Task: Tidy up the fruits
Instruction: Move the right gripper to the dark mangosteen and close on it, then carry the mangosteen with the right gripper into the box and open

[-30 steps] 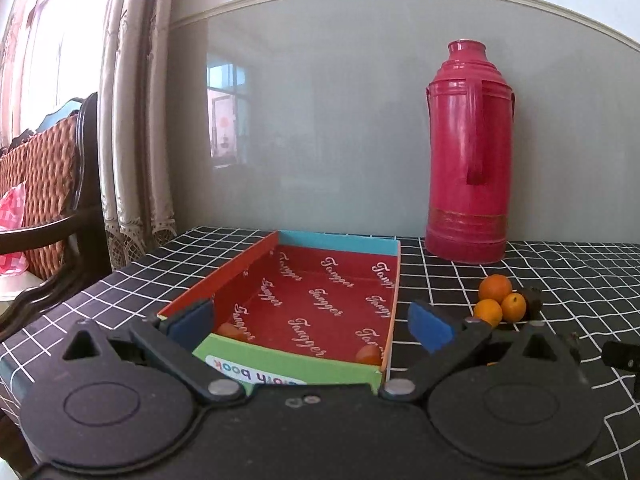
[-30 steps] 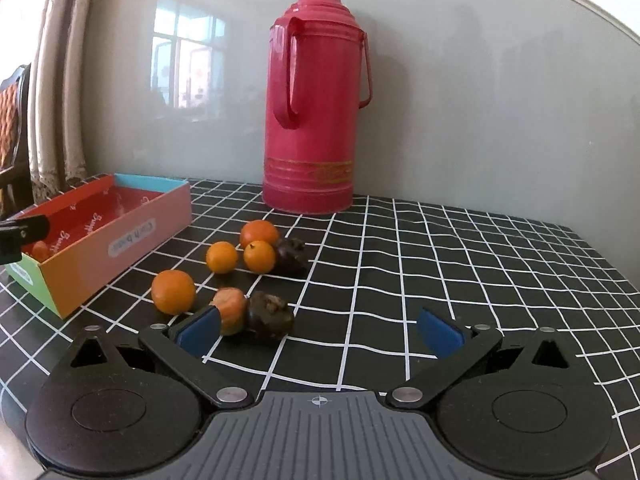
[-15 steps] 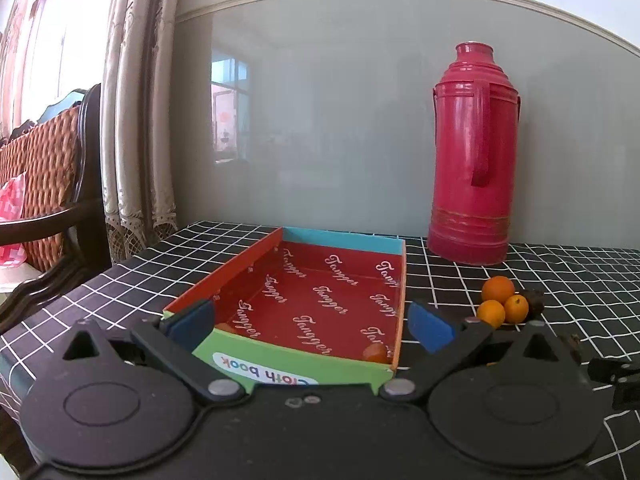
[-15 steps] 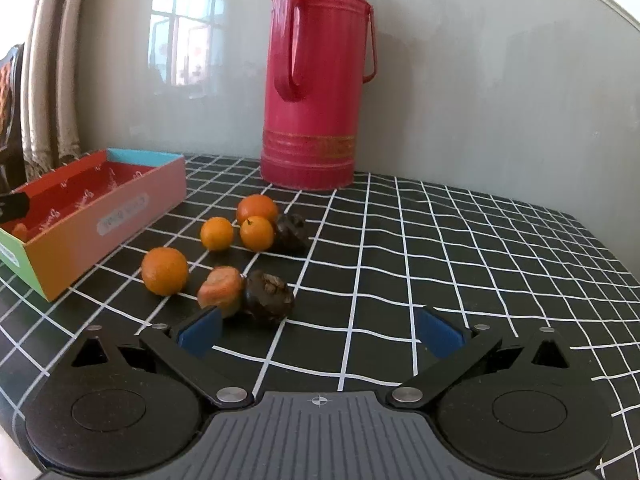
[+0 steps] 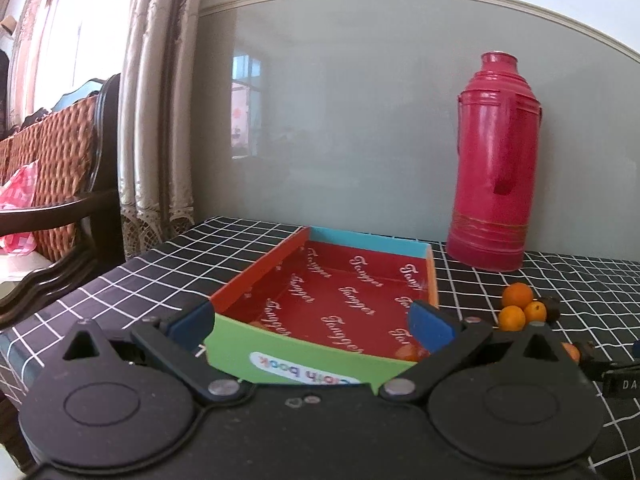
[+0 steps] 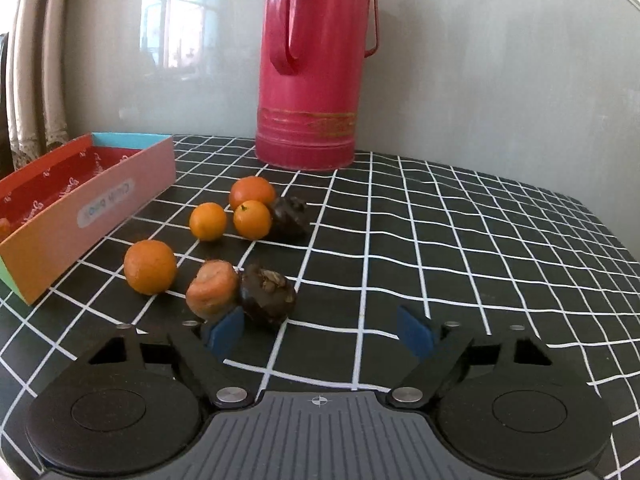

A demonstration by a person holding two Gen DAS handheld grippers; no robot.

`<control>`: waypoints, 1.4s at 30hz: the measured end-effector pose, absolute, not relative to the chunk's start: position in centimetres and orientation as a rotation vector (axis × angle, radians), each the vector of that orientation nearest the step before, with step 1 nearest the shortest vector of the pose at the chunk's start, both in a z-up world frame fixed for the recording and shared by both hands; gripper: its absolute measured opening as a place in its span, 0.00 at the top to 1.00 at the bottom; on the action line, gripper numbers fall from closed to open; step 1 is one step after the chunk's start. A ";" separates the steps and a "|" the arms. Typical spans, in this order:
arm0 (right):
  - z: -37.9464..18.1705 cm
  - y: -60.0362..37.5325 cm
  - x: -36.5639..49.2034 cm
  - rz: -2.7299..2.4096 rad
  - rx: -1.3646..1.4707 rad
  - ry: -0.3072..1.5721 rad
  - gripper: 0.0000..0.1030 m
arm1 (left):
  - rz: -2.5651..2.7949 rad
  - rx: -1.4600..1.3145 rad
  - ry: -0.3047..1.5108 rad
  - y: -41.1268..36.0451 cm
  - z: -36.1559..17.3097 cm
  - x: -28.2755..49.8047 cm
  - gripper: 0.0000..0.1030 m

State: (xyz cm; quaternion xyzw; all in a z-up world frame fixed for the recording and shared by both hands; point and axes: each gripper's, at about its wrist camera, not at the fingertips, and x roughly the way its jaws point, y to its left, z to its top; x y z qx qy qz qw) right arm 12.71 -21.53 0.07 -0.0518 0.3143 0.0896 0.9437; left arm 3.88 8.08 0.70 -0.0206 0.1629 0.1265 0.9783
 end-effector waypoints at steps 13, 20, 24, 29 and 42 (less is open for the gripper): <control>-0.6 -19.8 15.1 0.237 -0.048 0.698 0.61 | 0.307 -0.065 0.336 10.4 0.7 3.3 0.06; -0.2 -20.3 14.7 0.240 -0.039 0.678 0.62 | 0.315 -0.078 0.327 10.7 0.9 3.2 0.06; 0.4 -20.4 14.0 0.231 -0.047 0.639 0.61 | 0.312 -0.069 0.320 10.6 1.0 2.9 0.06; 1.9 -18.5 12.9 0.284 -0.023 0.537 0.61 | 0.338 -0.058 0.324 11.7 1.0 2.4 0.06; 4.0 -7.2 10.1 0.575 -0.025 0.345 0.61 | 0.514 -0.070 0.367 18.9 0.5 -0.1 0.06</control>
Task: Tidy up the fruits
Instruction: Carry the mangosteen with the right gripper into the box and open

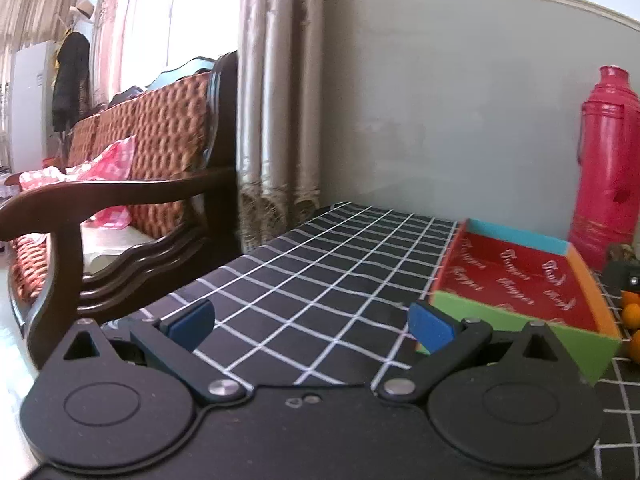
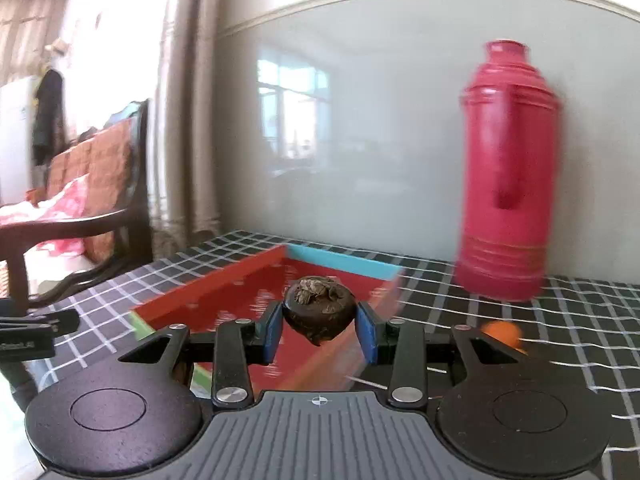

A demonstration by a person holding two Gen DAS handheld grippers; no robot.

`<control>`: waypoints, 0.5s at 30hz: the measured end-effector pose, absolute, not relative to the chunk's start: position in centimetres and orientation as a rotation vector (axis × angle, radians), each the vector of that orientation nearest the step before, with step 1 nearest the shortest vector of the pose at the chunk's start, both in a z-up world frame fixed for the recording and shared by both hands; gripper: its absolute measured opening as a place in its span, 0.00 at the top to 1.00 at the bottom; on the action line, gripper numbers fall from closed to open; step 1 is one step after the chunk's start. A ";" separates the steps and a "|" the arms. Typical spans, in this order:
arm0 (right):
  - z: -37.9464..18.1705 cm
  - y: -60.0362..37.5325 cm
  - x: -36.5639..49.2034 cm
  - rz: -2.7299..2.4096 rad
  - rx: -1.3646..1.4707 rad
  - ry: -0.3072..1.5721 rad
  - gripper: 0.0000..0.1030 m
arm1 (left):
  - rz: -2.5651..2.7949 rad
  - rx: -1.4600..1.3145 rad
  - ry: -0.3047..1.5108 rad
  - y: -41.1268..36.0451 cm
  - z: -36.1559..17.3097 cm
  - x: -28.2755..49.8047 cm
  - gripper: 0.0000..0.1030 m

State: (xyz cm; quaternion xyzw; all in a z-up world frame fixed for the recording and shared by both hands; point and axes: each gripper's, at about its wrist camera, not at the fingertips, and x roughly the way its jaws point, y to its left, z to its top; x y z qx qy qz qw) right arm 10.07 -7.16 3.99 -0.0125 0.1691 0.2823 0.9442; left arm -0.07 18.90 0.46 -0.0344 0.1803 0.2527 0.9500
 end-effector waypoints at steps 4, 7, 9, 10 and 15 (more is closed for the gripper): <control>2.9 -3.7 10.5 0.593 -0.103 0.393 0.36 | 0.521 -0.059 0.372 19.3 0.5 -0.3 0.06; 3.1 -3.7 10.0 0.576 -0.103 0.342 0.10 | 0.515 -0.064 0.373 19.3 0.5 -0.1 0.06; 3.5 -4.0 9.7 0.558 -0.114 0.306 0.08 | 0.501 -0.064 0.370 18.9 0.6 0.1 0.06; 3.5 -4.4 9.6 0.543 -0.119 0.295 0.04 | 0.491 -0.059 0.368 18.5 0.6 0.2 0.06; 3.2 -7.8 10.2 0.472 -0.071 0.330 0.00 | 0.428 -0.033 0.350 16.1 0.8 0.8 0.06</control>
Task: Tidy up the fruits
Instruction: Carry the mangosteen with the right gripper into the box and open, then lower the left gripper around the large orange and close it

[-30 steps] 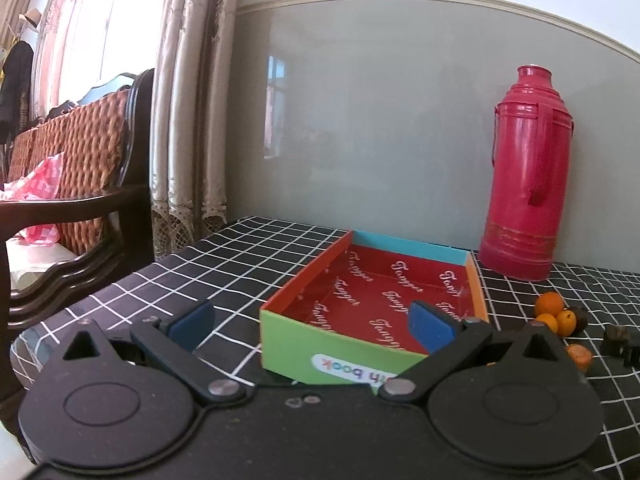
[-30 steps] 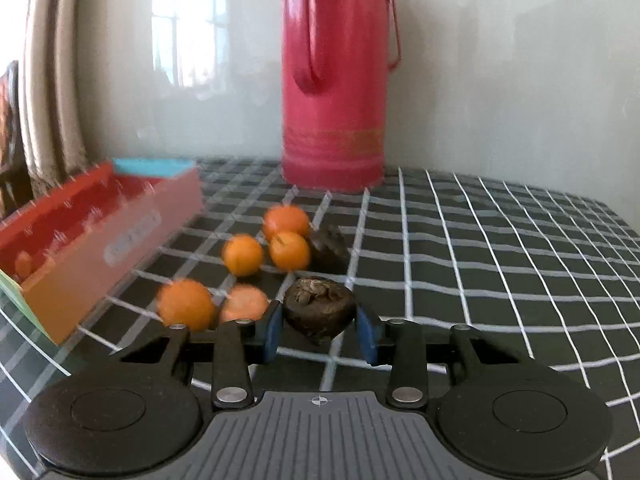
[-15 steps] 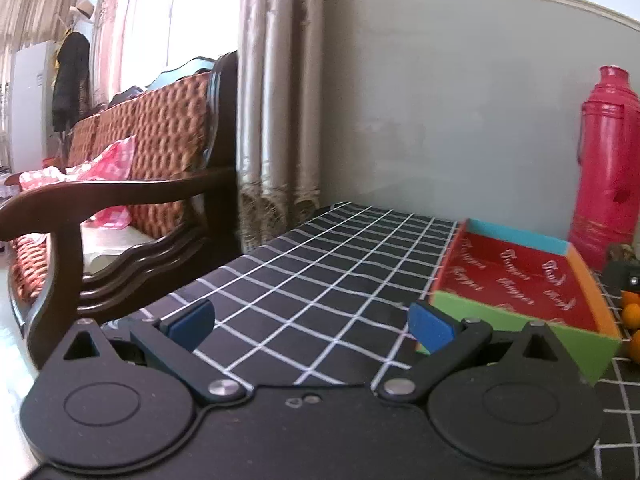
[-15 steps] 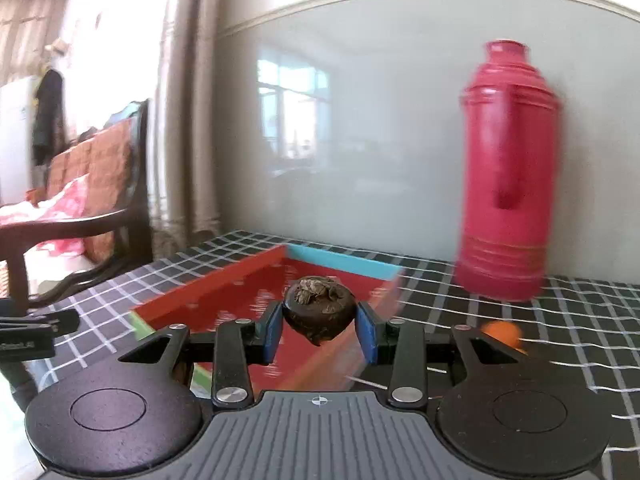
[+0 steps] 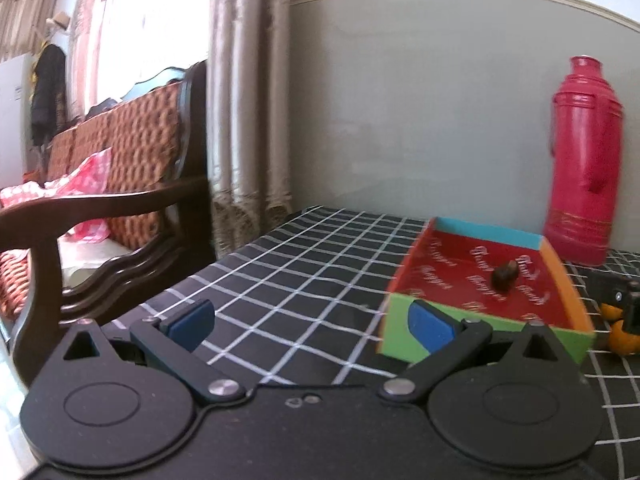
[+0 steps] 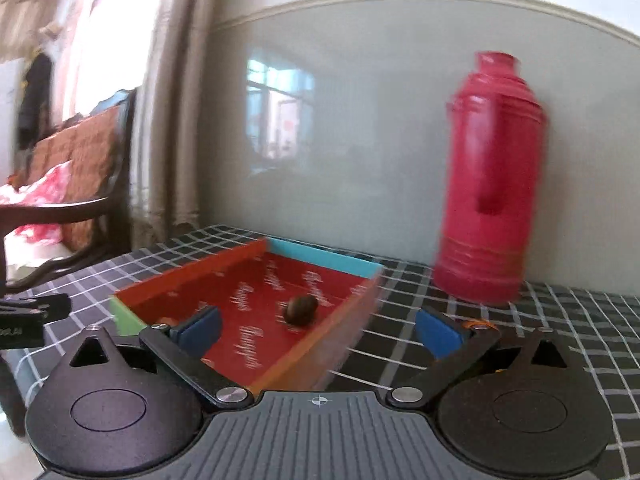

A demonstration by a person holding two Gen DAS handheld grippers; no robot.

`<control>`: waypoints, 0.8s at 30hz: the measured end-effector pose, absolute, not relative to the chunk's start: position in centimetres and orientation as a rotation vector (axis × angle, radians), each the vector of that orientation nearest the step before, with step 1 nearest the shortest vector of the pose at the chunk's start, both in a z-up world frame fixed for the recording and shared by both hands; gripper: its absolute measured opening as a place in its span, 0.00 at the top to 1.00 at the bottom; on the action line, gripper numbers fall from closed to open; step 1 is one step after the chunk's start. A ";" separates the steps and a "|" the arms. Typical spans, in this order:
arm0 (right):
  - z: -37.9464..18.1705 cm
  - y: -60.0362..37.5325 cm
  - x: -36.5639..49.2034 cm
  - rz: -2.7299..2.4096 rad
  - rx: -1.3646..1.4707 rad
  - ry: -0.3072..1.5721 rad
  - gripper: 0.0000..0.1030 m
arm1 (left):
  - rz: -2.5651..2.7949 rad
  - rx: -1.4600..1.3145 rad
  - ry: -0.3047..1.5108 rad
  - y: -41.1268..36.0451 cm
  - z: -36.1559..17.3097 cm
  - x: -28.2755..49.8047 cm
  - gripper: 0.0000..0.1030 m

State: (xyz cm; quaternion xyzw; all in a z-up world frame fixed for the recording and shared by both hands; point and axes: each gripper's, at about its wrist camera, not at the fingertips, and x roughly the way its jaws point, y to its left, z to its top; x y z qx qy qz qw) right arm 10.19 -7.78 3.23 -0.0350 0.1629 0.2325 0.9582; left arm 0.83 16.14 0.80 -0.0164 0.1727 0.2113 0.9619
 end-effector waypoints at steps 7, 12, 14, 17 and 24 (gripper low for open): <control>3.8 -13.6 10.0 0.356 -0.043 0.353 0.00 | 0.326 -0.021 0.317 11.8 1.1 1.7 0.06; 3.9 -17.0 9.7 0.294 -0.066 0.361 0.00 | 0.255 0.013 0.306 8.7 1.1 2.5 0.06; 3.9 -18.0 9.7 0.274 -0.071 0.363 0.00 | 0.233 0.019 0.302 7.6 1.1 2.7 0.06; 3.9 -19.7 9.6 0.247 -0.073 0.365 0.00 | 0.199 0.021 0.293 6.0 1.0 3.0 0.06; 3.9 -22.6 9.3 0.197 -0.078 0.377 0.00 | 0.111 0.041 0.274 2.1 0.9 3.6 0.06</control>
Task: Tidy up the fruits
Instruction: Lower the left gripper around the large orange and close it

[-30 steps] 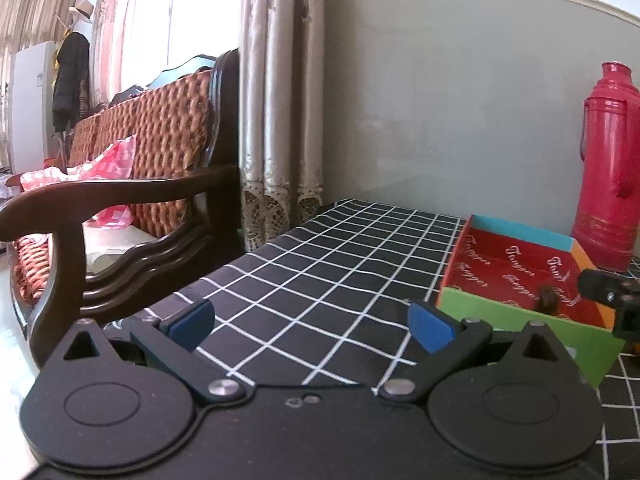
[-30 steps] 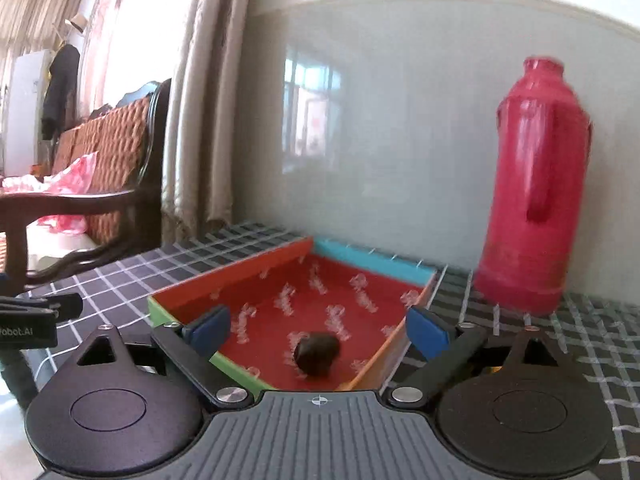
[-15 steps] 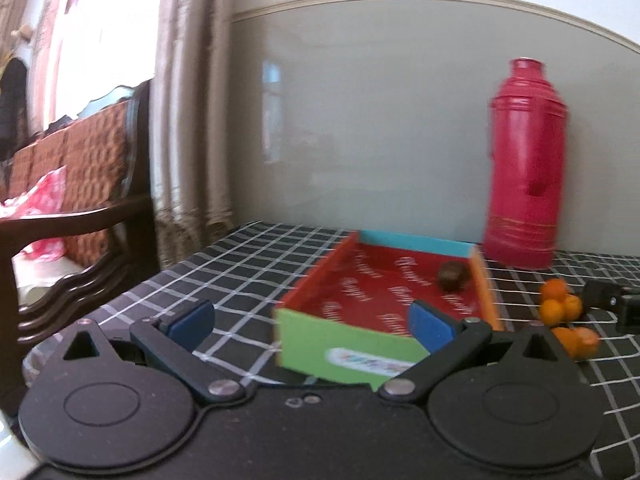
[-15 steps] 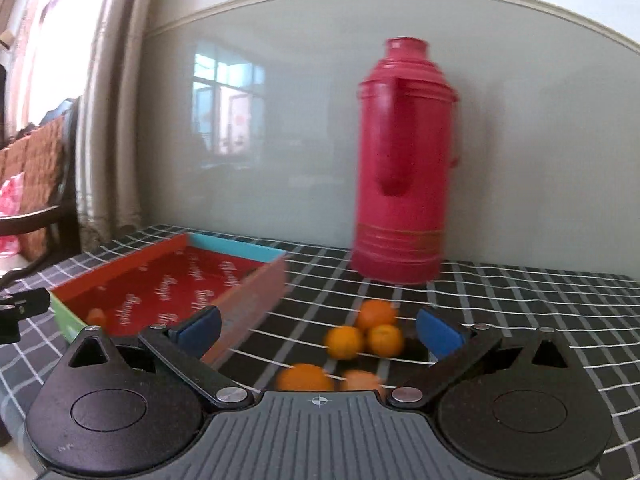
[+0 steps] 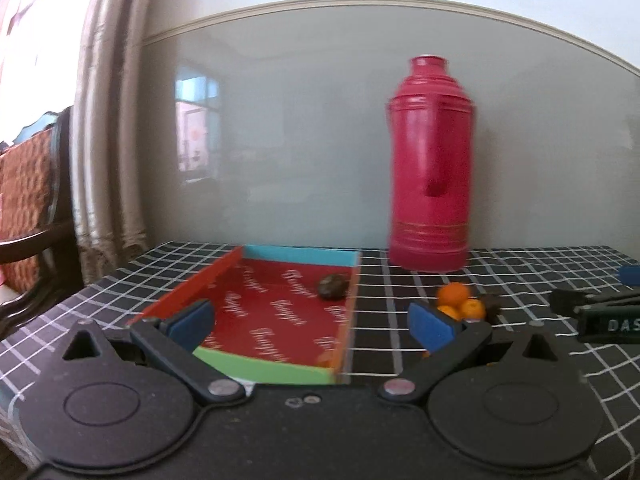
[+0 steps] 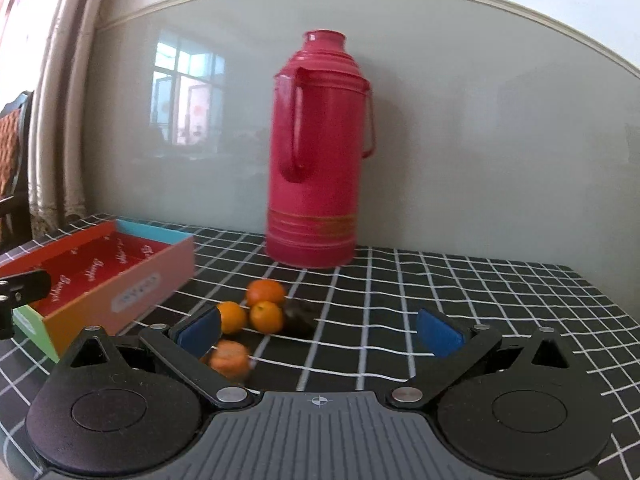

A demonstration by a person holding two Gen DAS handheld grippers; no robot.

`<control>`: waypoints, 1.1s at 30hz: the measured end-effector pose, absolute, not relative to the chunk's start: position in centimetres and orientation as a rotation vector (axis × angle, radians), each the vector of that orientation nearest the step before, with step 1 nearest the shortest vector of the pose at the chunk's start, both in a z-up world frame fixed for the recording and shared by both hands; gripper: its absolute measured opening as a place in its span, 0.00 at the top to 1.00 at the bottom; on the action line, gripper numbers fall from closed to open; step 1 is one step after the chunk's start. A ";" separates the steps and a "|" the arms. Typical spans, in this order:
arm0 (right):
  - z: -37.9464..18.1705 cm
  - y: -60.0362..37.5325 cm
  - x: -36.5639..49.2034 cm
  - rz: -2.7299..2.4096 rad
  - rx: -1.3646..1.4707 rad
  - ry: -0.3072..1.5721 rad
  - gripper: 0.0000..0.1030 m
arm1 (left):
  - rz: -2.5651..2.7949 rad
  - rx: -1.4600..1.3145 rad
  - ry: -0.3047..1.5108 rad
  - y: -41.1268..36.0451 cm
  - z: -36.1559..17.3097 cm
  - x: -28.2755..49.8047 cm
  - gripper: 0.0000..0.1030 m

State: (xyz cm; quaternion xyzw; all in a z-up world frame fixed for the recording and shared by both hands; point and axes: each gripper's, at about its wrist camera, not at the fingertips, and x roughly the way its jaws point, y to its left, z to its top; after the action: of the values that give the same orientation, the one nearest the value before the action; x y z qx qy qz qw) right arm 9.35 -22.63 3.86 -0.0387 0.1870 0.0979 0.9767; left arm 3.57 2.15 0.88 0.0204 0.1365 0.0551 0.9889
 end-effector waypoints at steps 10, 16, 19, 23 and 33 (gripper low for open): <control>3.7 -26.8 8.9 0.125 -0.075 0.390 0.00 | 0.001 0.099 0.285 -2.9 0.0 4.6 0.07; 3.5 -28.5 9.0 0.095 -0.070 0.409 0.00 | -0.034 0.095 0.363 -4.4 -1.2 6.4 0.19; 3.4 -29.3 9.0 0.083 -0.067 0.413 0.00 | -0.031 0.100 0.415 -4.7 -1.8 7.7 0.30; 3.3 -30.3 9.1 0.066 -0.065 0.423 0.00 | -0.022 0.070 0.482 -4.5 -2.8 9.2 0.40; 3.0 -32.2 9.3 0.034 -0.054 0.440 0.00 | -0.008 0.070 0.520 -5.4 -3.6 11.4 0.48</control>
State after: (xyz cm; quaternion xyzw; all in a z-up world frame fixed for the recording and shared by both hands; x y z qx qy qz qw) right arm 9.29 -32.18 2.97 -0.0268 0.2183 0.0169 0.9754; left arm 11.35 -5.41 -3.62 0.0344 0.2569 -0.0040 0.9658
